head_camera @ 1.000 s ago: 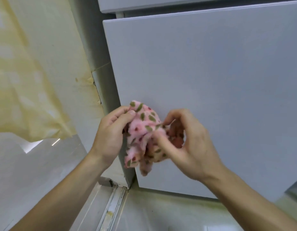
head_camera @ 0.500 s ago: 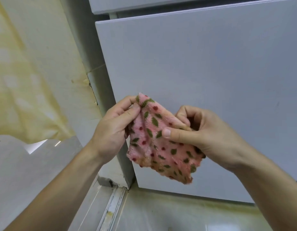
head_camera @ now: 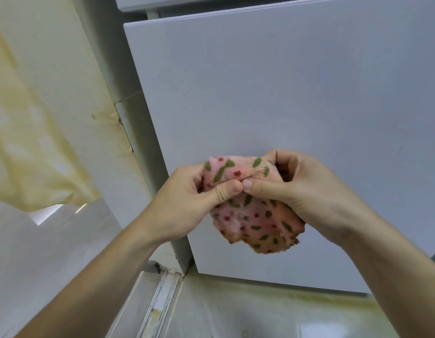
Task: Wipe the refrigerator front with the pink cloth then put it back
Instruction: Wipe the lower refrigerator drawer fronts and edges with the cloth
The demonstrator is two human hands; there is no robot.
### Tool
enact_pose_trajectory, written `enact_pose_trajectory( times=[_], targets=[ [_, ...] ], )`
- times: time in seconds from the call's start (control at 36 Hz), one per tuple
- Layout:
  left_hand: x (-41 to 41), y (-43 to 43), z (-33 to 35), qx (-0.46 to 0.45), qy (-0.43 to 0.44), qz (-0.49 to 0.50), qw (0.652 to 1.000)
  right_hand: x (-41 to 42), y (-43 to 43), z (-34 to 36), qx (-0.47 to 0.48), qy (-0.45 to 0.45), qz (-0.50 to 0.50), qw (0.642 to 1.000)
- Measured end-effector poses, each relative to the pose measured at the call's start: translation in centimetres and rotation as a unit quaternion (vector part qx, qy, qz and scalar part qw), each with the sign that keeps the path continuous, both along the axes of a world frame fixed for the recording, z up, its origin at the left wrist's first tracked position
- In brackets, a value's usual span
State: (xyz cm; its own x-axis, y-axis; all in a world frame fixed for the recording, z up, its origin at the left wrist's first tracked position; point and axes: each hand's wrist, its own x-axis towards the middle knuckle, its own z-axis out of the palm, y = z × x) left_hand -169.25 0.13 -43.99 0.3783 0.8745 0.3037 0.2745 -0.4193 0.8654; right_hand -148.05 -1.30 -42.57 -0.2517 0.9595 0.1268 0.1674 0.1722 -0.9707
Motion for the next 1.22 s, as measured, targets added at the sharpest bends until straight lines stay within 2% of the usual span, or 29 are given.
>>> enact_pose_trajectory(
  times=[0.06, 0.17, 0.25, 0.31, 0.39, 0.47, 0.53, 0.58, 0.64, 0.69, 0.75, 0.81, 0.86, 0.92, 1.0, 1.11, 1.22],
  targets=[
    [0.0, 0.0, 0.0, 0.023, -0.010, 0.025, 0.999, 0.3, -0.1, 0.1, 0.003, -0.045, -0.003, 0.999],
    [-0.1, 0.3, 0.1, -0.014, -0.070, 0.039, 0.997, 0.5, -0.5, 0.4, 0.043, -0.193, -0.031, 0.980],
    [0.0, 0.4, 0.1, -0.010, -0.068, 0.053, 0.996, 0.4, -0.5, 0.3, 0.054, -0.209, -0.021, 0.976],
    [0.0, 0.6, 0.0, -0.003, -0.065, 0.059, 0.996, 0.5, -0.4, 0.3, 0.038, -0.171, 0.003, 0.985],
    [0.2, 0.7, -0.1, 0.015, -0.069, 0.082, 0.994, 0.7, -0.3, 0.5, -0.017, -0.067, 0.031, 0.997],
    [0.5, 0.6, -0.2, -0.003, -0.125, 0.093, 0.988, 0.5, -0.5, 0.3, 0.022, -0.069, -0.004, 0.997],
    [0.8, 0.6, -0.6, 0.044, -0.127, 0.146, 0.980, 0.2, -0.7, 0.2, 0.049, -0.057, -0.031, 0.997],
    [0.9, 0.7, -1.1, 0.134, -0.105, 0.236, 0.957, -0.3, -1.1, 0.2, 0.060, 0.028, -0.045, 0.997],
    [1.1, 0.3, -1.4, 0.186, -0.097, 0.248, 0.946, -0.9, -1.7, 0.3, 0.060, 0.106, -0.063, 0.991],
    [1.7, -0.4, -1.7, 0.129, -0.114, 0.142, 0.975, -1.7, -2.0, 0.3, 0.061, 0.147, -0.066, 0.985],
    [2.5, -1.4, -1.3, -0.013, -0.167, -0.013, 0.986, -2.2, -2.2, 0.4, 0.054, 0.150, -0.051, 0.986],
    [2.8, -1.8, -0.6, -0.139, -0.242, -0.126, 0.952, -2.5, -2.2, 0.7, 0.025, 0.145, -0.024, 0.989],
    [2.3, -1.6, -0.3, -0.192, -0.269, -0.181, 0.926, -2.3, -2.1, 1.1, -0.007, 0.136, 0.009, 0.991],
    [1.3, -1.0, -0.5, -0.172, -0.232, -0.188, 0.939, -1.9, -1.9, 1.4, -0.030, 0.113, 0.028, 0.993],
    [0.5, -0.5, -0.8, -0.154, -0.181, -0.155, 0.959, -1.2, -1.6, 1.3, -0.011, 0.041, 0.016, 0.999],
    [0.7, -0.5, -1.1, -0.283, -0.290, -0.128, 0.905, -0.6, -1.4, 1.2, 0.025, 0.050, -0.017, 0.998],
    [0.7, -0.2, -1.2, -0.326, -0.304, -0.139, 0.884, 0.3, -0.9, 0.8, 0.073, 0.094, -0.053, 0.991]
  ],
)
